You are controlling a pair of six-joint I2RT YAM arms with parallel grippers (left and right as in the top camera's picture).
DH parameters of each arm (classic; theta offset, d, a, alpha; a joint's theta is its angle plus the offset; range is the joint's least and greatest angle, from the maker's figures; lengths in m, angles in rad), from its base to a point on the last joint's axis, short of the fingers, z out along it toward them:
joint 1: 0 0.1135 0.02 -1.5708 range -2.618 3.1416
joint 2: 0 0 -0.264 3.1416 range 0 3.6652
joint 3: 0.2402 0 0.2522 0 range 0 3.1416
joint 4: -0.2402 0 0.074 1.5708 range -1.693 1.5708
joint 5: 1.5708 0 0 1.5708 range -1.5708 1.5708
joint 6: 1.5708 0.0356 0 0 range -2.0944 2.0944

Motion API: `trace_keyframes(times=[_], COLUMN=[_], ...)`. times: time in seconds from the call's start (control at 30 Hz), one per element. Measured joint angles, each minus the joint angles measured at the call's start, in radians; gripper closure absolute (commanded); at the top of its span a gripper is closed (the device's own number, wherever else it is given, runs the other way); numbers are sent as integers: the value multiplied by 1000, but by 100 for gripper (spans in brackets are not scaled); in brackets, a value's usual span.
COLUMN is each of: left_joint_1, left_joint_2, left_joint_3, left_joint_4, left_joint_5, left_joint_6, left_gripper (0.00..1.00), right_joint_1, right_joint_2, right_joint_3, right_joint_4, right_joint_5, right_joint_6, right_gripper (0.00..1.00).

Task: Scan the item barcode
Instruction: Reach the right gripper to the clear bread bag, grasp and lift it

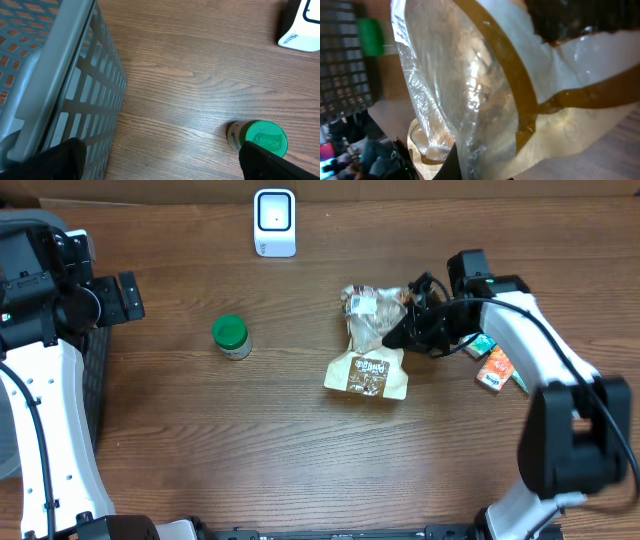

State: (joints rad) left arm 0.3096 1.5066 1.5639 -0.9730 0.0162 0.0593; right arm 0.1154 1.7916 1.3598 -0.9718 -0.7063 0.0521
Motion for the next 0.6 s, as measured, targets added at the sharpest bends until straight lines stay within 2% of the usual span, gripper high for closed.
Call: trace_keyframes(times=[0.33,0.6], left_joint_1=[0,0], left_joint_2=[0,0], left_joint_3=[0,0], left_joint_4=[0,0], left_joint_5=[0,0], left_joint_6=[0,0], left_gripper=[1,0], right_joint_1=[51,84], right_joint_2=[-353,-431], right_joint_3=[11,11], right_joint_4=[-40,-69], right_joint_5=[-1,0], right_joint_6=[0,1], right_gripper=[96,96])
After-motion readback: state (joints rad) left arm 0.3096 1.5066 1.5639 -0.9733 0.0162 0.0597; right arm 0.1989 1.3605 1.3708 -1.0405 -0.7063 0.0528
